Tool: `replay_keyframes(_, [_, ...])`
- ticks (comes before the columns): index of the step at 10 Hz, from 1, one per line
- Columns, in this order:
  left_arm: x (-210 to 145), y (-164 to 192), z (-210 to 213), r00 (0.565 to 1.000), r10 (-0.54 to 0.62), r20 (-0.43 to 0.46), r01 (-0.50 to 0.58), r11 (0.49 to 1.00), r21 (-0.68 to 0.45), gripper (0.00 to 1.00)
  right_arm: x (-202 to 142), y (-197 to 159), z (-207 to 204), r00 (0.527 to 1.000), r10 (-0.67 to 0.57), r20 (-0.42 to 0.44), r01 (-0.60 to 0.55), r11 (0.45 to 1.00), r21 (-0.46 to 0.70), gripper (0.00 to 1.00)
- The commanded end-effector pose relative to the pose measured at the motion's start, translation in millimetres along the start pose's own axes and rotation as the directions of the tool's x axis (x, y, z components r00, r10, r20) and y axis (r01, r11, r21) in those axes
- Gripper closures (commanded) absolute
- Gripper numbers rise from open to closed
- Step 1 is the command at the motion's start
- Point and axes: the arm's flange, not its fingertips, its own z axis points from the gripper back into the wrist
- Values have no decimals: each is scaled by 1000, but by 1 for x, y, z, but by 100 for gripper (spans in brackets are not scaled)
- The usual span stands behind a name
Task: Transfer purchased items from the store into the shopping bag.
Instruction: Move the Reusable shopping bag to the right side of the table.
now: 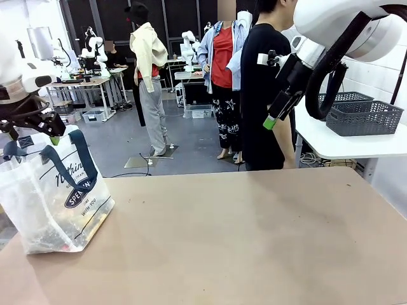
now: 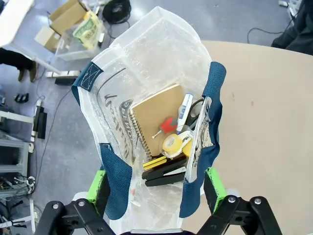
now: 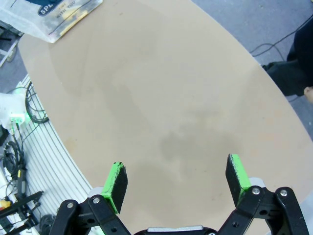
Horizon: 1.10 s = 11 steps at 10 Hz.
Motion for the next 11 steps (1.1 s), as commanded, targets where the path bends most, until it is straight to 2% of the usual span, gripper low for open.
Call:
replay_keyframes(1, [0, -1, -1, 1000, 19, -1, -19, 1000, 1, 0, 0, 1, 0, 1000, -11, -18, 11, 1000, -16, 0])
replay_keyframes(11, [0, -1, -1, 1000, 19, -1, -19, 1000, 1, 0, 0, 1, 0, 1000, -11, -18, 11, 1000, -16, 0])
